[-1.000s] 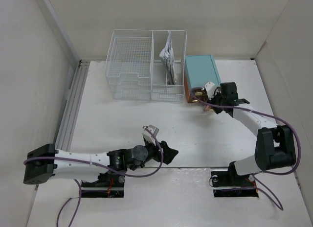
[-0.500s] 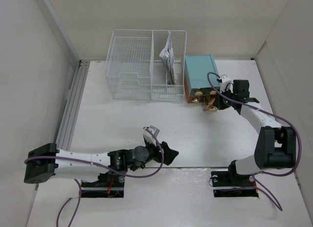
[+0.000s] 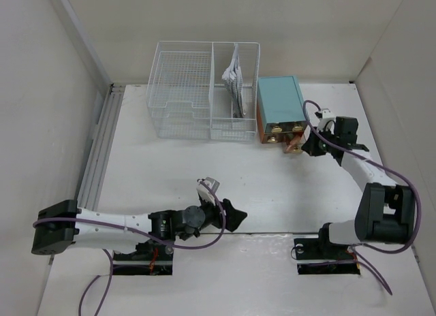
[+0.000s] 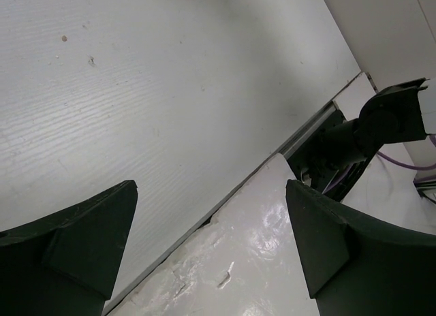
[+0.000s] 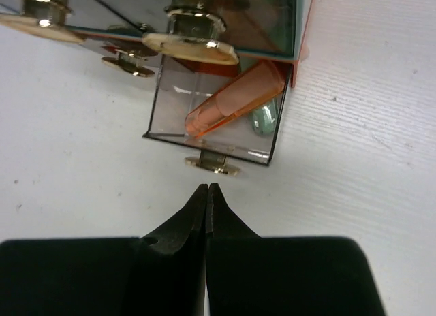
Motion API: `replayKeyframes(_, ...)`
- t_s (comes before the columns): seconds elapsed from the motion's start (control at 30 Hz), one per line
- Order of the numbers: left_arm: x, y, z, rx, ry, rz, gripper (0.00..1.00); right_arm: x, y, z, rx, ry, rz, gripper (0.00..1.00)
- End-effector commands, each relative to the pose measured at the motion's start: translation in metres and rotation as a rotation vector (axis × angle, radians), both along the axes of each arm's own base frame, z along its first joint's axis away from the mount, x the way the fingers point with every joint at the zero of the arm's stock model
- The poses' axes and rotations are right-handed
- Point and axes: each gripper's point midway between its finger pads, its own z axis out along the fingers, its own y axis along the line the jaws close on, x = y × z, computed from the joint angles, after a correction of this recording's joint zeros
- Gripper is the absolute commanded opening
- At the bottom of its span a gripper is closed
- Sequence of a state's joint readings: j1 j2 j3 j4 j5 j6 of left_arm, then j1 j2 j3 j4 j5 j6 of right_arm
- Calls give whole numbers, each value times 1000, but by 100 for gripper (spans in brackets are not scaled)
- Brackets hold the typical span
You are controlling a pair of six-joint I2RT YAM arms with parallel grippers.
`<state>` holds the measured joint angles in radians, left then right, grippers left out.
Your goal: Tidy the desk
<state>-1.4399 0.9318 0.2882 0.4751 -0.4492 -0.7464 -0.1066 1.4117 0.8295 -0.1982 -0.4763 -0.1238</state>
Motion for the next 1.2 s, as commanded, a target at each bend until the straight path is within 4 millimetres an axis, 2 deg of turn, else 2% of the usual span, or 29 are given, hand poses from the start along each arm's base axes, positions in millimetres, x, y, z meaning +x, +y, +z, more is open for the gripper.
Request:
replayKeyframes(0.0,-1,-1,10,-55,1,11,89,-4,11,46,43,-142,56,0)
replayKeyframes(0.07,-1,-1,10,-55,1,10,89,-9,13,50,49,-139,63,0)
replayKeyframes(0.13,-1,-1,10,-55,1,10,89,-14,15,44,76,-101,43,0)
replayKeyframes(0.3,-1,-1,10,-50,-6,8,89,-10,4,10,134,30,-45,0)
replayKeyframes(0.37,-4,-1,14,-62,-8,-3,89,-10,7,-5,166,84,-58,0)
replayKeyframes(0.43,-6,0,16,-78,-4,-1,89,-5,7,-5,182,81,-74,0)
replayKeyframes(0.6,-5,3,18,-95,1,12,89,0,5,-20,203,117,-119,0)
replayKeyframes(0.83,-4,6,12,-65,9,23,89,34,-3,-36,304,134,-271,0)
replayKeyframes(0.93,-7,5,10,-62,18,17,89,49,-4,-36,356,124,-325,0)
replayKeyframes(1.1,-6,5,13,-68,24,28,89,66,0,-21,434,81,-335,0)
replayKeyframes(1.17,-6,5,10,-59,24,28,89,72,1,-24,468,84,-358,0)
